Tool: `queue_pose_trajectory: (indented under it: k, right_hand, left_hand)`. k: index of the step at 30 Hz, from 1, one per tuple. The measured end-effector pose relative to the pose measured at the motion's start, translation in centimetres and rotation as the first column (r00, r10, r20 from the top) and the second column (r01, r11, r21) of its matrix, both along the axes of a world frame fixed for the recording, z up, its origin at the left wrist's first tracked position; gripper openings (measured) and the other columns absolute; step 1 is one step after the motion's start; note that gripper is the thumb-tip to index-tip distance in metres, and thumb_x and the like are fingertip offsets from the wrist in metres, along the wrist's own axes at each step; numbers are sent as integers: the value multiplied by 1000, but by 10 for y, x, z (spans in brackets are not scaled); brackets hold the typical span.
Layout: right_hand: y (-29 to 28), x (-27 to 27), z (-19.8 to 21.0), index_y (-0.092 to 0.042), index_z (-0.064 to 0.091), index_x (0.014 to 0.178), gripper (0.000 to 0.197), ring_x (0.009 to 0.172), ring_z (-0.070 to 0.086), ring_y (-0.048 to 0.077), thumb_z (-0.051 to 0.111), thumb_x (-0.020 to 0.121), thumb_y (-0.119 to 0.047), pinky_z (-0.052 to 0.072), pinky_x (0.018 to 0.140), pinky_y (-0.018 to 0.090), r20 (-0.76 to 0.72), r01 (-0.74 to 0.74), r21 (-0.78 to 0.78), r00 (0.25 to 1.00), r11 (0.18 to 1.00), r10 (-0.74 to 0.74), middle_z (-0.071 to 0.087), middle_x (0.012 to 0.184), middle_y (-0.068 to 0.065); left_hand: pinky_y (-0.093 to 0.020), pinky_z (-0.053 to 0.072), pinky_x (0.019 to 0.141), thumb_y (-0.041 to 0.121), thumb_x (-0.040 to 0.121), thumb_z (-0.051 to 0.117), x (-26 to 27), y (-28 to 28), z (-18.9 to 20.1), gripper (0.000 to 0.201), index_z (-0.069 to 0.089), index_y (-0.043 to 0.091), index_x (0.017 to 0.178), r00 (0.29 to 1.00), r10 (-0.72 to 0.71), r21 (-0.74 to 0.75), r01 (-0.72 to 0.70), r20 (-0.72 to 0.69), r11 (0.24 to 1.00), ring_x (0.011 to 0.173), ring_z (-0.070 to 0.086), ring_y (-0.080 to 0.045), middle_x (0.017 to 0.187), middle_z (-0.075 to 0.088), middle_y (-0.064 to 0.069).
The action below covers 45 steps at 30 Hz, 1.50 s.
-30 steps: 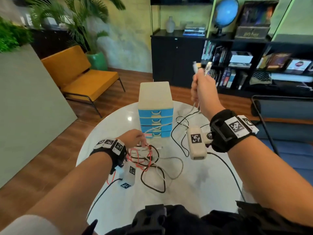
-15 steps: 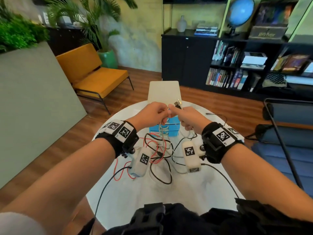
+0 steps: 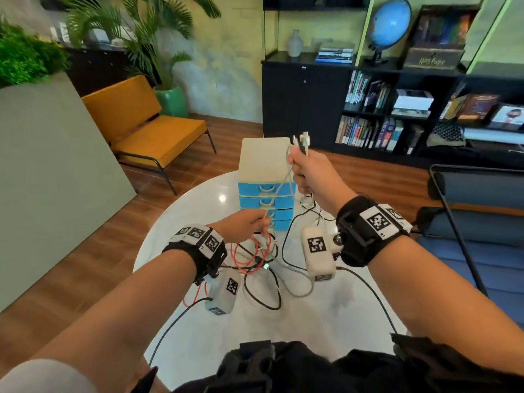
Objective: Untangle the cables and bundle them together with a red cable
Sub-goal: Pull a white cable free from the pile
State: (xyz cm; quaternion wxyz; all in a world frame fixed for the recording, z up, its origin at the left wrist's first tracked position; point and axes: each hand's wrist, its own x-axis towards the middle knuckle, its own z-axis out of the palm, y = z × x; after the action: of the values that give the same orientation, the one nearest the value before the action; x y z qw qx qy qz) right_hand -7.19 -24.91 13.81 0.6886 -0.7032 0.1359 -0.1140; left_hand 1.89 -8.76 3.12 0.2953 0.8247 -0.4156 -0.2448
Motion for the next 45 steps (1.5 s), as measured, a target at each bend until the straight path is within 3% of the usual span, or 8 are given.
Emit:
queue_pose_trajectory:
  k: [11,19,24,28,32,36,39,45]
  right_hand:
    - [-15,-6,18,-18,46,76,29,37,27,6,43,103,-28,24,36,18,273,145,173,943,974,-189,32,49,-10]
    - [-37,-8,33,-19,48,78,31,39,29,6,39,105,-31,29,38,19,384,299,242,844,923,-374,32,53,-7]
    - [-38,0,24,-22,50,72,34,49,39,3,42,102,-35,35,49,18,274,355,-236,917,905,-289,43,60,-9]
    - [-24,1,-5,-20,55,76,36,56,47,8,45,99,-45,38,49,20,-91,39,-569,990,821,-110,52,68,-4]
    - [-4,3,-33,-23,54,72,37,63,50,9,57,90,-54,36,54,25,-202,-125,-649,979,750,-12,55,69,-5]
    - [3,15,-48,-20,64,86,38,77,63,16,52,90,-56,49,65,32,-170,-118,-736,985,666,-13,67,79,-3]
    - [1,15,-51,-18,58,87,25,75,57,17,50,98,-40,38,57,27,-136,-117,-760,991,639,20,60,77,-3]
    - [3,10,-57,-18,59,97,22,79,55,19,48,100,-37,39,67,29,-98,-78,-766,995,638,4,59,85,-1]
  left_hand:
    - [-4,38,71,18,100,41,-1,-7,-16,26,63,4,95,997,-71,108,66,38,992,85,55,-7,93,63,4]
    - [-6,35,69,14,99,42,8,17,-23,27,67,6,99,998,-46,232,37,32,972,90,53,-8,104,65,-4]
    - [-4,37,75,20,97,49,13,9,-6,27,73,9,90,998,12,88,-18,68,996,91,56,1,99,68,6]
    - [-8,42,81,19,97,50,12,-11,19,30,70,1,85,996,87,-105,-86,0,991,89,59,9,96,72,0]
    - [-5,43,64,13,94,54,8,-25,41,22,68,5,79,988,118,-231,-93,97,968,59,58,9,71,65,1]
    - [-9,47,65,12,91,55,6,-27,47,21,66,20,75,979,58,-219,-15,193,976,58,60,3,68,67,4]
    - [-8,46,62,21,94,55,7,-24,42,29,62,30,68,984,61,-219,-24,166,976,57,59,5,65,64,8]
    - [-7,40,56,22,99,45,3,-22,34,29,63,10,80,995,13,-157,3,99,988,51,52,6,64,56,9]
